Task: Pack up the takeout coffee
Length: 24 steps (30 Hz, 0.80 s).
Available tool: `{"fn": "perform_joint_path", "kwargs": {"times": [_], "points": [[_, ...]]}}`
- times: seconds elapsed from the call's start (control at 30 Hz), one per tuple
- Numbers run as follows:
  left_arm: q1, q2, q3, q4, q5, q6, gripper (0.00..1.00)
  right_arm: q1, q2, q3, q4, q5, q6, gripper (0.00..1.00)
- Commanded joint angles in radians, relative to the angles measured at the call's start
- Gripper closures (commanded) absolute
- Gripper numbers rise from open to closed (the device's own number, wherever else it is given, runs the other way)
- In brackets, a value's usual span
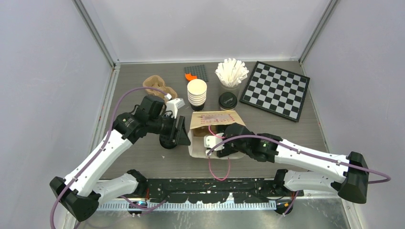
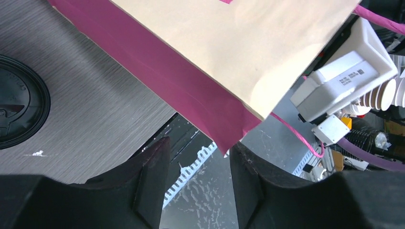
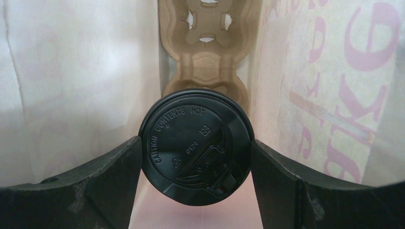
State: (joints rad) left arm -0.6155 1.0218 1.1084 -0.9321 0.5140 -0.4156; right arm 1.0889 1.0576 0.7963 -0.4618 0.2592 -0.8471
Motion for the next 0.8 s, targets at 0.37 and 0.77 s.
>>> {"fn": "perform_joint_path", "kwargs": {"times": [0.37,0.77], "points": [[-0.012,-0.011,0.014,-0.010,-0.074,-0.071,0.40,-0.003,-0.038,-0.044,0.122,0.003,0.020,0.35],[-0.036,0.042,0.060,-0.064,-0.093,-0.078,0.38,-0.003,-0.064,-0.069,0.145,0.004,0.087,0.35]]}}
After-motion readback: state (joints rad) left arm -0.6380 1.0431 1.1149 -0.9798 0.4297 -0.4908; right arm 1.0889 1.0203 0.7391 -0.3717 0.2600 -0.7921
